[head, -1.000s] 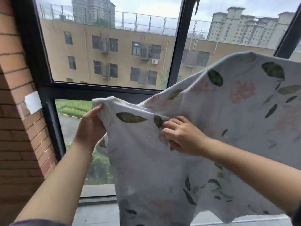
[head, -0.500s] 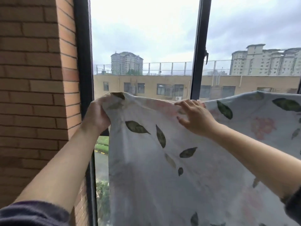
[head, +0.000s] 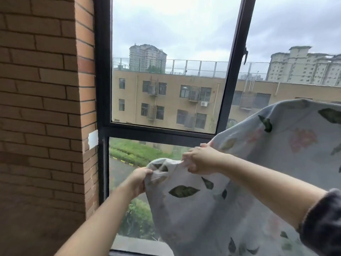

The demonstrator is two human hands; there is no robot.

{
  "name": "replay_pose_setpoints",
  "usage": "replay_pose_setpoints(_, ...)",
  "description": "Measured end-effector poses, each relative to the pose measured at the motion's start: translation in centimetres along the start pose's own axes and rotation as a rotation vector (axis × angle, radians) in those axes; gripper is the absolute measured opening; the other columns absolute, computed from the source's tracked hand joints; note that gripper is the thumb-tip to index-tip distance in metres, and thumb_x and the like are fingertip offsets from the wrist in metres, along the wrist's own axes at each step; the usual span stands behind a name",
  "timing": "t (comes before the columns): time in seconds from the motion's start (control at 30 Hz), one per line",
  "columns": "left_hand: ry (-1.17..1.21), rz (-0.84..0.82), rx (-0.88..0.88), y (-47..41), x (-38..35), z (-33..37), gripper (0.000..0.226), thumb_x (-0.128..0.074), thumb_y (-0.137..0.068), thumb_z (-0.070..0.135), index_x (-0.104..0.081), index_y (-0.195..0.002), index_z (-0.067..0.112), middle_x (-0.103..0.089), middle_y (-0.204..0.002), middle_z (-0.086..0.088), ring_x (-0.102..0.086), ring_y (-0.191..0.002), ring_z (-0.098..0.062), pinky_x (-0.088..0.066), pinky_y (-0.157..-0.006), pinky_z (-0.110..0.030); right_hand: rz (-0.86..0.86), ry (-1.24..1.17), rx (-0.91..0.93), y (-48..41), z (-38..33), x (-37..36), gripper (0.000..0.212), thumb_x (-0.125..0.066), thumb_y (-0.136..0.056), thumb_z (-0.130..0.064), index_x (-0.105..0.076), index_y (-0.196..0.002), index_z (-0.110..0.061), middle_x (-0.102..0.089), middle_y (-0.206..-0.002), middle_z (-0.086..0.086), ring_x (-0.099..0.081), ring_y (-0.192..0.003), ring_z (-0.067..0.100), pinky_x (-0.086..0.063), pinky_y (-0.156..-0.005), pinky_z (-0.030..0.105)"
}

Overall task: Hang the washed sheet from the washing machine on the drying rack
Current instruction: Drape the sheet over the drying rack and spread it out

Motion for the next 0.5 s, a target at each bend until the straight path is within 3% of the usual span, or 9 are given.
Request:
replay_pose_setpoints(0.1,0.076,-0.064,0.201,-0.5,-2.9,-9.0,0.023,-0.042,-0.092,0.010,-0.062,-0.080,0.011,-0.062,-0.066,-0.003,-0.057,-0.052,-0.014,-0.048,-0.046,-0.018,-0.182,0.148,0.032,0.3,-0.8,-4.1,0.029,-0.046,-0.088,-0.026,-0.054,-0.116,-0.024,-0.061,-0.117,0.001,-0.056,-0.109,0.023,-0.034,-0.094,0.041)
replay_pose_setpoints(0.23,0.213,-0.218,0.317,-0.2,-7.8,-15.7,0.028,-0.037,-0.089,0.000,-0.063,-0.090,0.011,-0.063,-0.071,-0.004,-0.056,-0.059,-0.016,-0.052,-0.058,-0.026,-0.372,0.246,0.061,1.0,-1.0,-8.9,0.030,-0.046,-0.087,-0.023,-0.055,-0.117,-0.023,-0.062,-0.114,0.001,-0.057,-0.107,0.023,-0.034,-0.089,0.040)
replay_pose_setpoints(0.37,0.097,-0.227,0.361,-1.3,-9.9,-19.7,0.031,-0.039,-0.088,-0.005,-0.063,-0.097,0.012,-0.062,-0.075,-0.005,-0.054,-0.060,-0.014,-0.047,-0.049,-0.021,-0.490,0.343,0.077,2.2,-0.6,-12.4,0.013,-0.048,-0.085,-0.012,-0.060,-0.086,-0.017,-0.064,-0.096,0.000,-0.057,-0.089,0.023,-0.031,-0.070,0.031)
replay_pose_setpoints(0.43,-0.030,-0.195,0.427,-1.7,-10.0,-22.3,0.016,-0.045,-0.081,0.009,-0.060,-0.085,0.014,-0.054,-0.076,-0.006,-0.047,-0.062,-0.016,-0.041,-0.054,-0.024,-0.525,0.332,0.065,3.0,0.0,-13.5,0.017,-0.047,-0.085,-0.013,-0.048,-0.068,-0.017,-0.055,-0.080,0.001,-0.049,-0.076,0.024,-0.039,-0.065,0.028)
replay_pose_setpoints(0.5,-0.064,-0.271,0.568,-0.5,-11.2,-24.7,0.014,-0.052,-0.077,0.030,-0.056,-0.076,0.017,-0.056,-0.074,-0.004,-0.051,-0.063,-0.017,-0.040,-0.060,-0.025,-0.529,0.286,0.058,3.7,0.8,-14.0,0.017,-0.046,-0.082,-0.014,-0.045,-0.066,-0.020,-0.050,-0.076,0.000,-0.046,-0.073,0.023,-0.047,-0.070,0.032)
Point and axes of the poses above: each hand's wrist, its own y-axis away from the middle knuckle, its own x-axis out of the back of the hand, z = x × y, the point moved 9 cm from there along -y, towards the middle knuckle
